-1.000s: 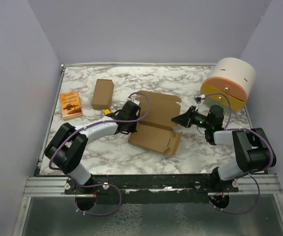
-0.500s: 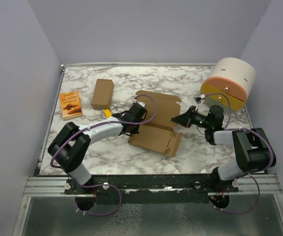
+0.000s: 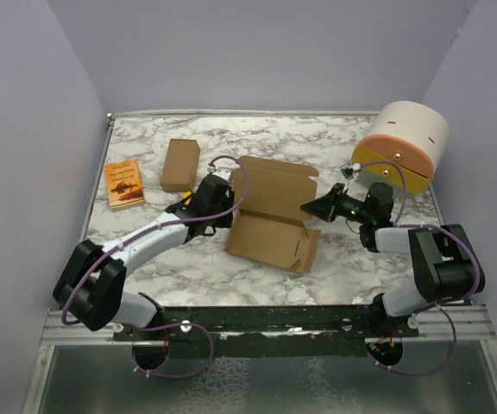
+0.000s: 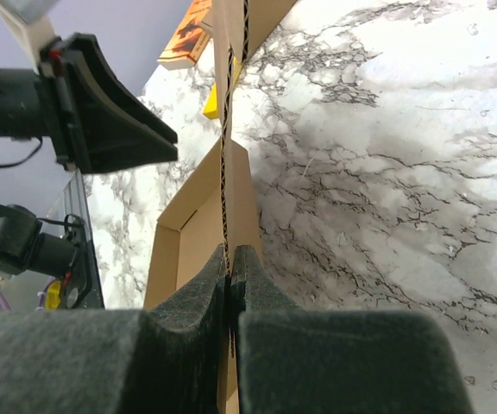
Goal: Fold the paper box
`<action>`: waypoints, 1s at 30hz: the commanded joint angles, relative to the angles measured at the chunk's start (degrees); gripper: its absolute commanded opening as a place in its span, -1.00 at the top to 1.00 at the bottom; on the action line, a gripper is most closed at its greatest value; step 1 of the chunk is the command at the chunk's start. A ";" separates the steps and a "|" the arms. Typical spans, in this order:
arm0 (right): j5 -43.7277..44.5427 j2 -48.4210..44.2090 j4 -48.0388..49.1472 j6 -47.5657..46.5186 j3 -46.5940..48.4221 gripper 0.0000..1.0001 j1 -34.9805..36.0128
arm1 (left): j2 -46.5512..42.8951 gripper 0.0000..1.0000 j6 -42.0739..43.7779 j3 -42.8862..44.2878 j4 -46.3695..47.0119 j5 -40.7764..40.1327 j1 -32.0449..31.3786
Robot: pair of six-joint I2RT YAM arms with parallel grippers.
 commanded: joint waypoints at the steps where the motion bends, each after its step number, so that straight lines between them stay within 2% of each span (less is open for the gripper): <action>1: -3.12 0.12 1.97 -2.49 1.87 0.98 -0.04 | -8.41 0.25 -1.00 -4.46 9.97 8.53 3.51; 3: -4.35 -0.53 1.09 -4.20 2.63 0.98 -0.04 | -12.72 0.19 -0.44 -7.55 15.26 11.63 5.85; 8: -9.58 -1.46 -4.87 -10.11 6.44 0.98 -0.04 | -23.49 -0.57 -0.26 -18.57 33.95 16.47 12.95; 10: -13.01 -1.24 -6.08 -11.60 8.21 0.98 -0.04 | -25.98 -0.76 0.19 -22.18 41.54 17.39 14.57; 15: -21.39 -0.39 -8.64 -14.67 13.44 0.98 -0.04 | -27.05 -0.79 -0.68 -26.42 52.01 26.62 19.07; 17: -23.91 0.24 -11.44 -16.00 16.94 0.98 -0.04 | -26.13 -0.78 -2.79 -28.55 58.82 31.68 21.34; 18: -24.94 0.48 -15.42 -17.98 19.32 0.98 -0.04 | -25.70 -0.78 -4.14 -29.39 61.46 33.70 22.44; 21: -25.60 0.09 -38.36 -33.10 28.04 0.98 -0.13 | -25.05 -0.76 -6.43 -31.37 67.80 38.38 24.58; 22: -26.11 -0.45 -42.24 -35.27 29.25 0.98 -0.13 | -25.06 -0.76 -6.33 -31.67 68.95 39.40 24.65; 24: -27.48 -1.59 -43.41 -36.16 29.82 0.98 -0.17 | -24.66 -0.76 -5.80 -31.81 70.76 41.15 24.60; 27: -30.20 -2.61 -45.66 -37.58 30.88 0.98 -0.13 | -22.21 -0.74 -6.72 -32.71 79.09 44.91 24.62; 30: -32.20 -2.48 -55.67 -45.54 34.22 0.98 -0.13 | -18.68 -0.69 -9.33 -34.65 91.55 47.95 24.64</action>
